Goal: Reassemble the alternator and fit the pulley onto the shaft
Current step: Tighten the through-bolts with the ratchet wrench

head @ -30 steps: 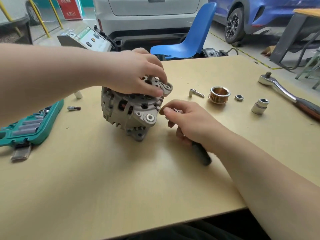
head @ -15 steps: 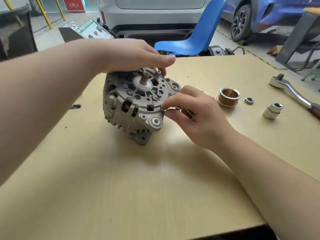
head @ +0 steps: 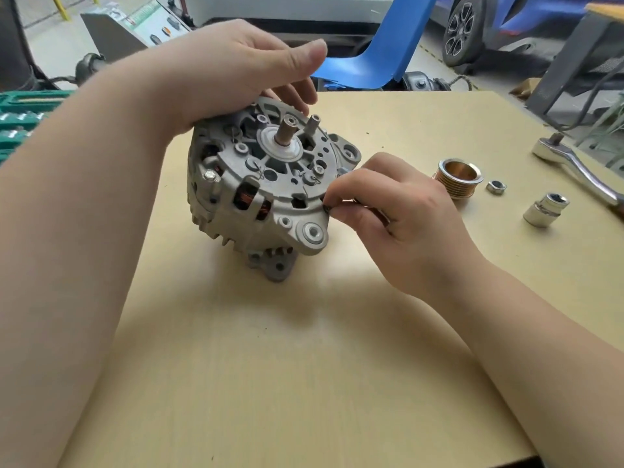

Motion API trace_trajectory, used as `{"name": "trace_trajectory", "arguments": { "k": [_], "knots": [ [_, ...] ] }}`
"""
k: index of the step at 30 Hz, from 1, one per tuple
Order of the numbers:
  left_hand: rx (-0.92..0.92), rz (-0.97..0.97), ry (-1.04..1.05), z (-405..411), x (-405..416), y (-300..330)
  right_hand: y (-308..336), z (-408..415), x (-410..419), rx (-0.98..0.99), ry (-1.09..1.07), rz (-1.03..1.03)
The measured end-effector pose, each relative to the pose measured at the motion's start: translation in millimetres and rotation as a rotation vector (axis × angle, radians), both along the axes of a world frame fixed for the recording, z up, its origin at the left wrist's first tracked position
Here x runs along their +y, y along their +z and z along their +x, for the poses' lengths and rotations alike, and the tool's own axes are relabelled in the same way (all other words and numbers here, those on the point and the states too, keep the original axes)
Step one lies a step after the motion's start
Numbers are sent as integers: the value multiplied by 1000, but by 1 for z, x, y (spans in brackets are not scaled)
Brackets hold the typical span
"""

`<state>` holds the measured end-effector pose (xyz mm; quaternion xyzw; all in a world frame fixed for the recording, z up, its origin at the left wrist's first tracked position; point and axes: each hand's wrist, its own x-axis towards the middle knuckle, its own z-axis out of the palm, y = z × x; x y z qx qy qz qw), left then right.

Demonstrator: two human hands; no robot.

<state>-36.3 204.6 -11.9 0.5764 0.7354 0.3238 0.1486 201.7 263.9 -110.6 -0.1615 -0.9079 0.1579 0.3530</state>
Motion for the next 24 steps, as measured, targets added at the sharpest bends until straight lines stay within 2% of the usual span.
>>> {"name": "trace_trajectory", "arguments": {
  "k": [9,12,24],
  "knots": [
    [-58,7,19,-1,-4,-3,0,5,3,83,-36,-69],
    [-159,38,13,1,-8,-6,-2,2,7,83,-53,-81],
    [-241,71,4,4,-11,-6,-3,-4,20,66,-23,-136]
  ]
}}
